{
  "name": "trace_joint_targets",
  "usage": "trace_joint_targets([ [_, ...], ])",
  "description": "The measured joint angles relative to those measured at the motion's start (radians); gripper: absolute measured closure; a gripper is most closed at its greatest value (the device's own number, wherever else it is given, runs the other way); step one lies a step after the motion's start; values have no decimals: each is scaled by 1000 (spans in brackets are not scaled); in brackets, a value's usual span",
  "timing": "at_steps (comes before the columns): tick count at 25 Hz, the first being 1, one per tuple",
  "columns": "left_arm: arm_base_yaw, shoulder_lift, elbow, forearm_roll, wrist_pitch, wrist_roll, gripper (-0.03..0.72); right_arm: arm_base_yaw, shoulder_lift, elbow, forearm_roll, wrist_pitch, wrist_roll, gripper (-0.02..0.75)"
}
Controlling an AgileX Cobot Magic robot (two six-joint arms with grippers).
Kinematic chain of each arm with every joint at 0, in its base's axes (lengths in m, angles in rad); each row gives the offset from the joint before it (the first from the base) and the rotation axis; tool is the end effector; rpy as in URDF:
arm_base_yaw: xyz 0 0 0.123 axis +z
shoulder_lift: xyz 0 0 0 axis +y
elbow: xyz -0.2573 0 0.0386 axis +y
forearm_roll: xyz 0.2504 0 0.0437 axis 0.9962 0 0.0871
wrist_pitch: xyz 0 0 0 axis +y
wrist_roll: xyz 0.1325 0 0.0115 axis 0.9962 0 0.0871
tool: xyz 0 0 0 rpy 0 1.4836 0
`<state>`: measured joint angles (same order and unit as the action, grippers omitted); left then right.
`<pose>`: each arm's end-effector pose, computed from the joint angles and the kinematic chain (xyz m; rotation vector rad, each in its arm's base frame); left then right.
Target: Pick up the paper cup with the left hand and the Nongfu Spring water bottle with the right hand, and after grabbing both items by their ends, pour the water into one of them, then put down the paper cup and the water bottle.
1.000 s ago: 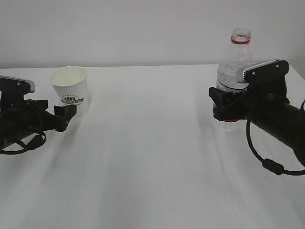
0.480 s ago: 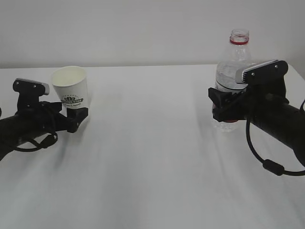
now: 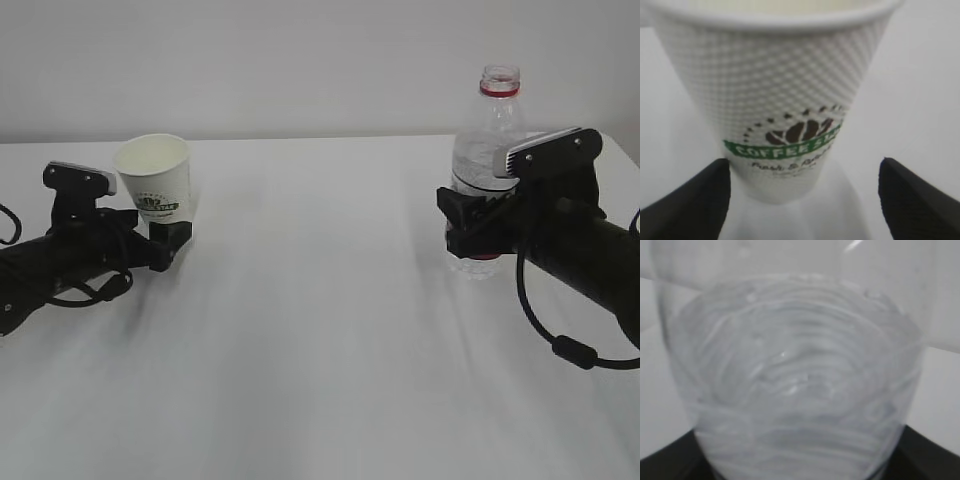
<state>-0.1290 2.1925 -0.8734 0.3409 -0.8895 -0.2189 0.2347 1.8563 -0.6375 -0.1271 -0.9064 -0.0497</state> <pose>0.3978 -0.0864 0.0313 0.3002 1.9207 -0.3400 0.3526 0.0979 0.1089 -0.3953 1.7579 0.1659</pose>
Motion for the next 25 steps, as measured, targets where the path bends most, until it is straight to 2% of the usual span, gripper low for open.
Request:
trace_joint_targets([
  [25,0,71,-173,-50,84,28,4,0,0,0,-7,0,0,229],
])
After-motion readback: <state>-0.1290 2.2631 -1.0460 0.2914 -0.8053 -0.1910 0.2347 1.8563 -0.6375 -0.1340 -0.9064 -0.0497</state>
